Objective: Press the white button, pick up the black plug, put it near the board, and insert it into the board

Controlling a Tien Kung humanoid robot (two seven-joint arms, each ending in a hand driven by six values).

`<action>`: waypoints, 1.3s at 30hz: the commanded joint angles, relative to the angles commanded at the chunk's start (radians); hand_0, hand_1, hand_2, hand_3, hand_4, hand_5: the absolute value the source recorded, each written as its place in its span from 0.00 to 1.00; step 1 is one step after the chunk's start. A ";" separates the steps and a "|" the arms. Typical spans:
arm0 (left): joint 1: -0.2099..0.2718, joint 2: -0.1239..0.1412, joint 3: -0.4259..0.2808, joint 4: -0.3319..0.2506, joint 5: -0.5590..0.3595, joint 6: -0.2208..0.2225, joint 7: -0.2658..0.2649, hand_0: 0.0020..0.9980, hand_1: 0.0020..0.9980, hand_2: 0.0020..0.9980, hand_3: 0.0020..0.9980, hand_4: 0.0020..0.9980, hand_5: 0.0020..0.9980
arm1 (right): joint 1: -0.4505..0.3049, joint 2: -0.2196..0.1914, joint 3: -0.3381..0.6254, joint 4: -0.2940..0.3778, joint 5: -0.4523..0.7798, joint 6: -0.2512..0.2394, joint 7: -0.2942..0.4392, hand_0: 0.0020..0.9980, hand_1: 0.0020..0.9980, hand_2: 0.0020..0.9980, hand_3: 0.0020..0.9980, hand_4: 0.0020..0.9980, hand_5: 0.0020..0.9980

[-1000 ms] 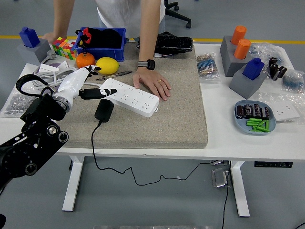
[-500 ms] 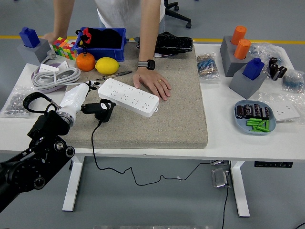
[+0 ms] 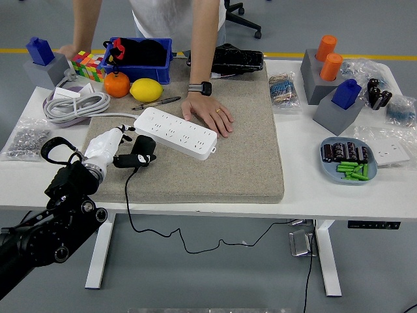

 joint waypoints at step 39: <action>-0.040 -0.034 0.055 0.079 -0.050 0.044 -0.014 0.29 0.40 0.44 0.70 0.90 0.19 | 0.000 0.000 0.004 0.001 0.002 -0.004 0.006 0.68 0.61 0.58 0.58 0.65 0.36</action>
